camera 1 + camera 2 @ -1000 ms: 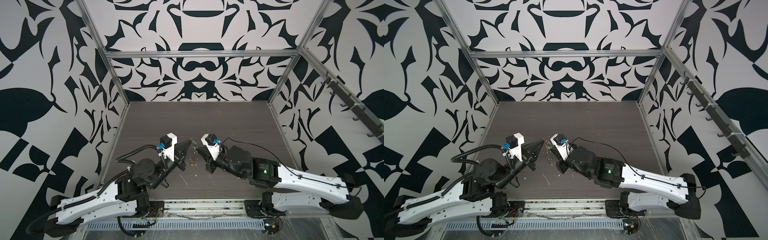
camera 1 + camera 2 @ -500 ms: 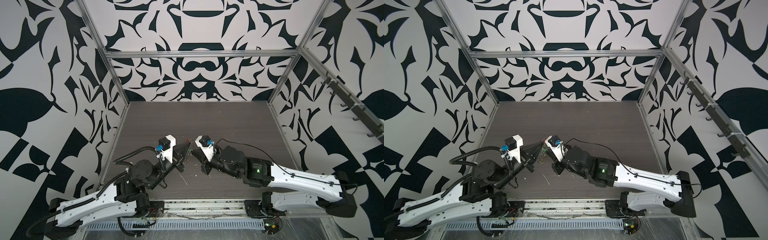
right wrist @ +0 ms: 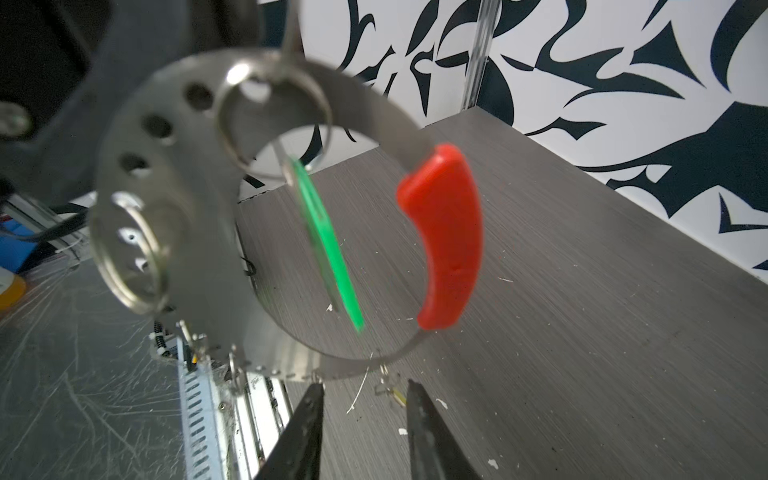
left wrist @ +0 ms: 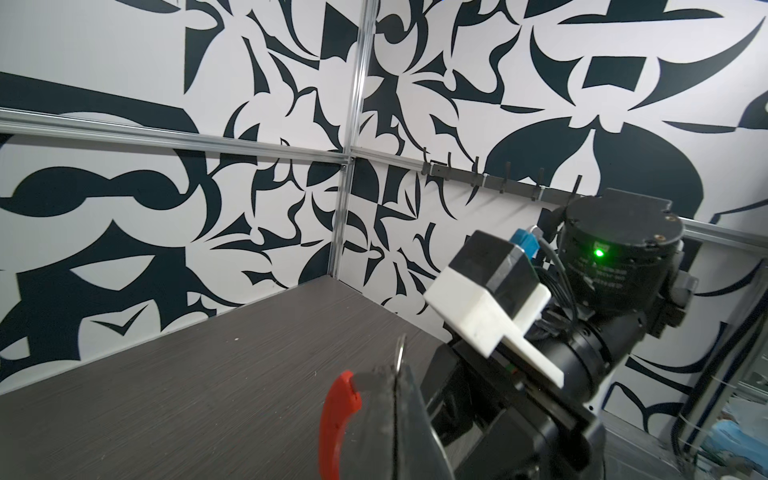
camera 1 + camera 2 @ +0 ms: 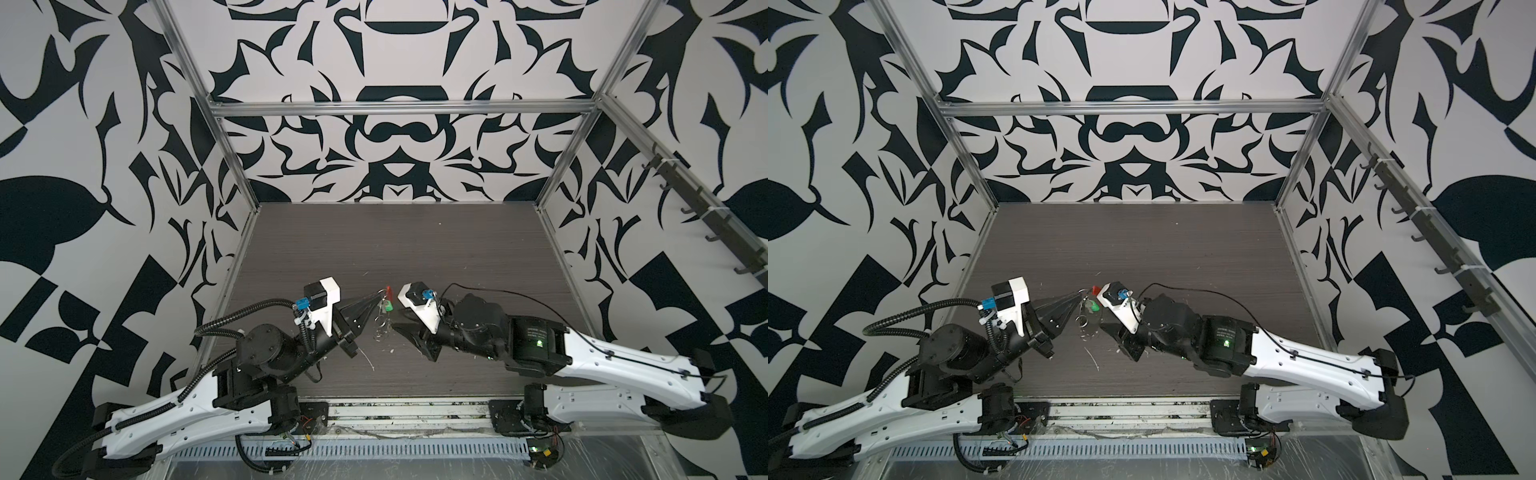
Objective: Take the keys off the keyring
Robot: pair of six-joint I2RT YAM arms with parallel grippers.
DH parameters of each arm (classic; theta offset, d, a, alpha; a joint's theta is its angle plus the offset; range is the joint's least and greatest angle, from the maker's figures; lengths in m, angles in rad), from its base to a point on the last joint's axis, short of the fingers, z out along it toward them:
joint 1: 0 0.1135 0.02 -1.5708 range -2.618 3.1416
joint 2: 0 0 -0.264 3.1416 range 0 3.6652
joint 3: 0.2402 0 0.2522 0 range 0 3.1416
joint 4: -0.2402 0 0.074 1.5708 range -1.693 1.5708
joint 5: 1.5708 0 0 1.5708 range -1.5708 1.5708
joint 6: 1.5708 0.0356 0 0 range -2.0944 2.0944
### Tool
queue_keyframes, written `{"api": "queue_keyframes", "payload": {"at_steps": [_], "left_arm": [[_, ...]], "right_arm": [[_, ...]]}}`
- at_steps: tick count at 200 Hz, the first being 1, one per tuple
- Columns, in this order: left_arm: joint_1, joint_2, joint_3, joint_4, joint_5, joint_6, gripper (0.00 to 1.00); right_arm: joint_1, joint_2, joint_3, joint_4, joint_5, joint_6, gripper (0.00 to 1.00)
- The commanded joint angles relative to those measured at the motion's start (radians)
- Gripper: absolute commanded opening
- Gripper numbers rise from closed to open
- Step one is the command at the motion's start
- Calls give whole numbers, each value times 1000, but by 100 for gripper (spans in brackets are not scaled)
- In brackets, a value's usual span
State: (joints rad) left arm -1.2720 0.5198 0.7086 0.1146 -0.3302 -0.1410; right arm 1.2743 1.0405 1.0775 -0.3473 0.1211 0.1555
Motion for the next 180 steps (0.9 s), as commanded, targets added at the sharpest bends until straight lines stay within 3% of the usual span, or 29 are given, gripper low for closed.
{"api": "queue_keyframes", "payload": {"at_steps": [1, 37, 87, 120, 180], "left_arm": [[-2, -23, 23, 13, 55, -3, 0], [-1, -56, -8, 42, 167, -8, 0], [-1, -60, -19, 40, 246, -12, 0], [-1, -66, -31, 45, 267, -13, 0], [-1, -98, -57, 68, 276, -23, 0]], "right_arm": [[5, -94, 37, -13, -52, 0, 41], [5, -177, -4, 115, -104, 3, 43], [6, -161, -22, 294, -186, -4, 43], [6, -118, -6, 339, -236, -2, 43], [12, -96, -25, 327, -199, -7, 43]]}}
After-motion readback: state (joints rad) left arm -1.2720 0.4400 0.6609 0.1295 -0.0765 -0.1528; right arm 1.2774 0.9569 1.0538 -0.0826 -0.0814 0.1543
